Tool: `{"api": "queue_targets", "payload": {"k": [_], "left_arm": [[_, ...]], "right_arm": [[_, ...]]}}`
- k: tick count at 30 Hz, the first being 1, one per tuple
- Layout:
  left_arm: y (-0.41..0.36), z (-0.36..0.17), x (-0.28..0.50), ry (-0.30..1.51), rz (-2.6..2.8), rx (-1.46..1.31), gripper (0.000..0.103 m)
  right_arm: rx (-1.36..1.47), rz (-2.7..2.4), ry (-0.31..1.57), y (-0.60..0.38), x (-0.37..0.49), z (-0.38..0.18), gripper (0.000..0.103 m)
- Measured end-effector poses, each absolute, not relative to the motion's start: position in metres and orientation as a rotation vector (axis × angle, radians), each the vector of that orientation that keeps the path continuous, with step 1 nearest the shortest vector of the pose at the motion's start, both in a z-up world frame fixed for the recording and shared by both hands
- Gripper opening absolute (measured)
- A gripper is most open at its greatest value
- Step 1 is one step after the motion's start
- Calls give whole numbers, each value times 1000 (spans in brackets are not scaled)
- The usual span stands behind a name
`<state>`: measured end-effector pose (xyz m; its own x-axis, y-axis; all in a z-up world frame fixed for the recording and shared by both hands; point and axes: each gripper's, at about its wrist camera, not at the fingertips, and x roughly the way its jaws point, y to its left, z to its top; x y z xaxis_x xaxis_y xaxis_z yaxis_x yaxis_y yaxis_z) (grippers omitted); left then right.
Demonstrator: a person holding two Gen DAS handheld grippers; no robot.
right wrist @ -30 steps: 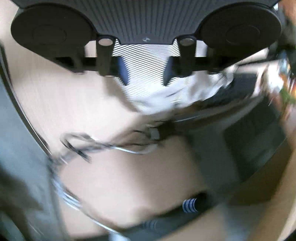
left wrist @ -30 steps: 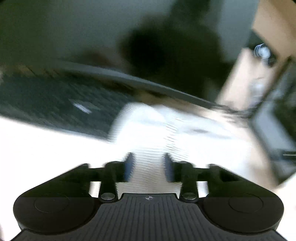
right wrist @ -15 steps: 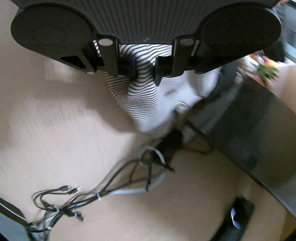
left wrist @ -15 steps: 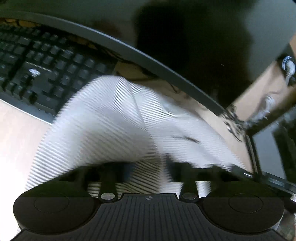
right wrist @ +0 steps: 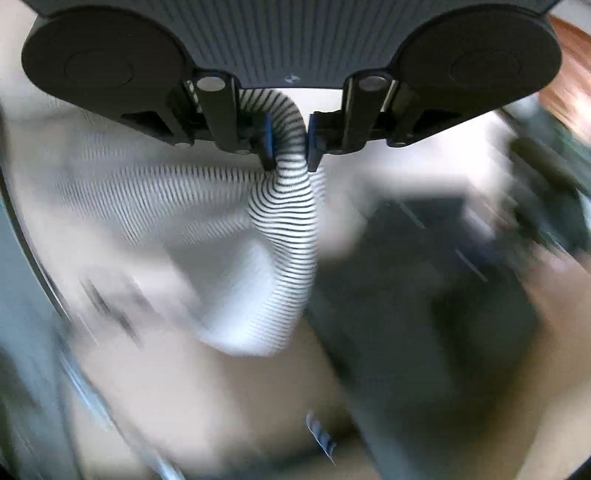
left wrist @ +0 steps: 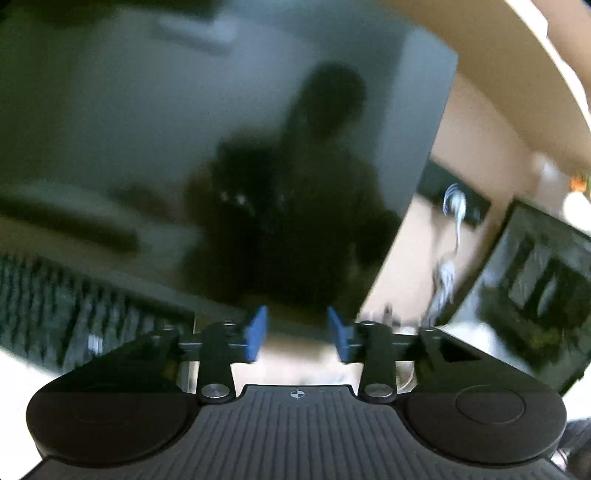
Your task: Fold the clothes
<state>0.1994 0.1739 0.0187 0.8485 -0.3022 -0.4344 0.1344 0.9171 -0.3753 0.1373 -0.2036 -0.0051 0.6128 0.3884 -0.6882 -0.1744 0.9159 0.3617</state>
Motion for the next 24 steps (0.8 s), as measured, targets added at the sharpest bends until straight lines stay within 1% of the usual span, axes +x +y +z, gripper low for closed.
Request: {"api": "queue_targets", "payload": {"k": [2,3,4,5,6,7,8,10,11,14,16,19,20,21,22,23,24], "left_arm": [[172,3,197,579,-249,-339,55],[171,-5,196,614,-256,-338,58],[170,-13,194,649,-264,-337,65],[169,-21,193,683,-271,-335,71],[163,-26,195,703,-280,-328,75],[158,-31,197,721,-288,-321,79],[155,-33,197,732,-297,-308,80],[138,-32,200,738,-317,-265,84],[132,-31,200,739,-326,-242,87],[127,-28,187,727,-339,-181,93],[125,-28,180,722,-335,-147,95],[122,-25,180,733,-306,-96,95],[121,-25,180,736,-297,-79,95],[120,-23,179,732,-298,-70,95],[119,-21,179,728,-299,-61,96],[118,-20,178,724,-301,-51,96],[117,-20,179,720,-313,-43,96]], "right_arm": [[205,171,1024,-206,121,-50,20],[203,161,1022,-211,110,-48,20],[202,154,1016,-216,100,-46,20],[194,164,973,-219,94,-34,22],[152,175,907,-218,92,-18,24],[110,185,838,-217,91,-2,34],[68,196,770,-215,90,14,47],[-51,262,684,-194,102,29,60],[-111,296,641,-183,109,36,60],[-263,439,624,-127,136,23,60],[-416,517,640,-84,152,-7,60],[-672,530,674,-31,181,-54,59],[-757,508,681,-20,189,-69,51],[-814,497,676,-18,193,-79,40],[-831,501,686,-21,196,-81,26],[-806,513,695,-28,195,-76,21],[-790,492,681,-36,191,-65,19]]}}
